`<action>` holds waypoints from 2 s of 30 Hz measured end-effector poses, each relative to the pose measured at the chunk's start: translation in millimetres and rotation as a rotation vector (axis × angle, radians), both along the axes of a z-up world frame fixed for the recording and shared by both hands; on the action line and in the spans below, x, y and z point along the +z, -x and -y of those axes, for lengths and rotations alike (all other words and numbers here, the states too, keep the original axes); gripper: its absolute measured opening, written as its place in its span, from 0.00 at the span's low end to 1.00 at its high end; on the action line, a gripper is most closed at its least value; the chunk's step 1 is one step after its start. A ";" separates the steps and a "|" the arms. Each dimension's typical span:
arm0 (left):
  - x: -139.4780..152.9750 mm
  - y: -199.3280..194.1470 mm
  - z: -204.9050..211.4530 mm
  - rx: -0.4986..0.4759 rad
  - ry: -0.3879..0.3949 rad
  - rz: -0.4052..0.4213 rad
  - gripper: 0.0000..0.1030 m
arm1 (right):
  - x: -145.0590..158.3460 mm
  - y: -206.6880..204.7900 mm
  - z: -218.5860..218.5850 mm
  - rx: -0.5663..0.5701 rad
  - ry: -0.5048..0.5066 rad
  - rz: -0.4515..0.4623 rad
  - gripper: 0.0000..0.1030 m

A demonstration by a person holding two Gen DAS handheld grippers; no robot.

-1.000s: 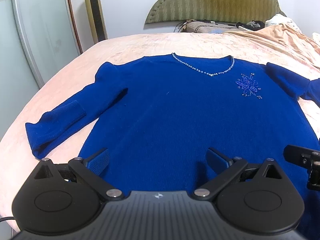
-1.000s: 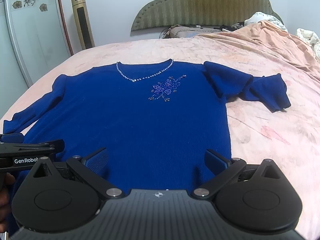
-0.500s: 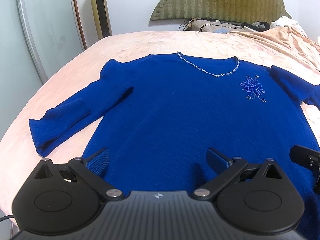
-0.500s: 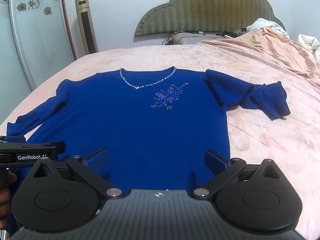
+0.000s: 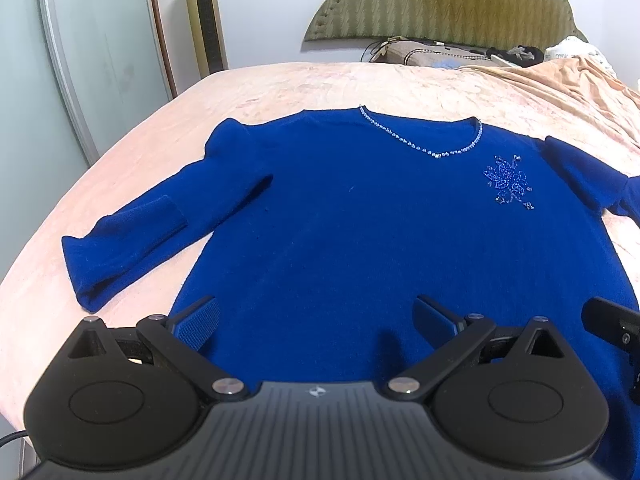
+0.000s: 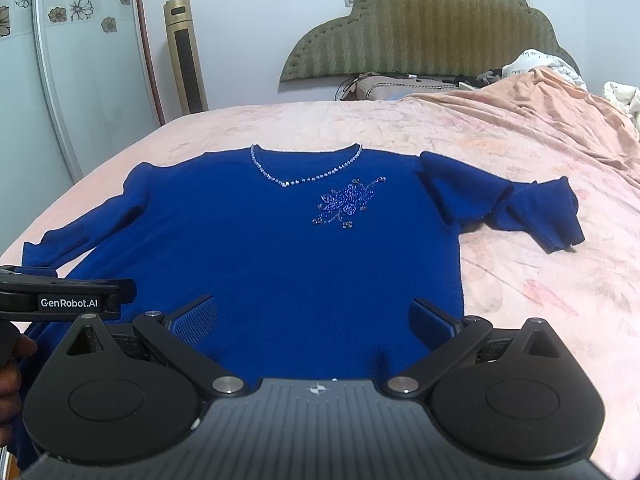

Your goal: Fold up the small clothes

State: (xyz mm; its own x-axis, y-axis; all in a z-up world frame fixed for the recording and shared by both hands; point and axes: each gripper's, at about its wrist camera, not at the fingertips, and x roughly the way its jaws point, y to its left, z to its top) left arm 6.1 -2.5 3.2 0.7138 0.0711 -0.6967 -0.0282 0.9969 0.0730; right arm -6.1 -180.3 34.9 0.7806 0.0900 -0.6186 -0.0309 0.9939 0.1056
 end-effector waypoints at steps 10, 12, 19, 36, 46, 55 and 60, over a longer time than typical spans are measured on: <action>-1.4 -1.7 6.7 -0.010 -0.022 0.000 1.00 | -5.7 1.7 7.7 -0.015 -0.047 -0.007 1.00; -1.3 -1.9 8.5 -0.013 -0.027 0.002 1.00 | -5.7 3.5 8.2 -0.012 -0.035 0.009 1.00; -1.6 -5.2 14.0 -0.022 -0.040 -0.001 1.00 | -3.5 4.1 15.7 0.002 -0.028 0.053 1.00; 6.1 -29.5 36.8 -0.056 -0.057 0.022 1.00 | -4.7 -8.6 34.9 -0.016 -0.037 0.072 1.00; 2.6 -47.5 61.2 -0.094 -0.035 0.031 1.00 | -14.9 -22.7 72.2 -0.113 -0.062 0.053 0.90; -3.6 -54.7 74.0 -0.116 -0.056 0.035 1.00 | -26.7 -49.4 149.3 -0.332 0.068 0.066 0.83; -9.9 -60.6 77.3 -0.119 -0.065 0.009 1.00 | -38.9 -75.9 162.5 -0.290 0.249 0.035 0.67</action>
State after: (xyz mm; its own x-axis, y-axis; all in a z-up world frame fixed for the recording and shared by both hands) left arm 66.7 -79.9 -6.7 0.7260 0.0304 -0.6871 0.0888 0.9865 0.1374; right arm 69.9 -342.8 -4.0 0.7729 -0.2869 -0.5660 0.2558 0.9571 -0.1359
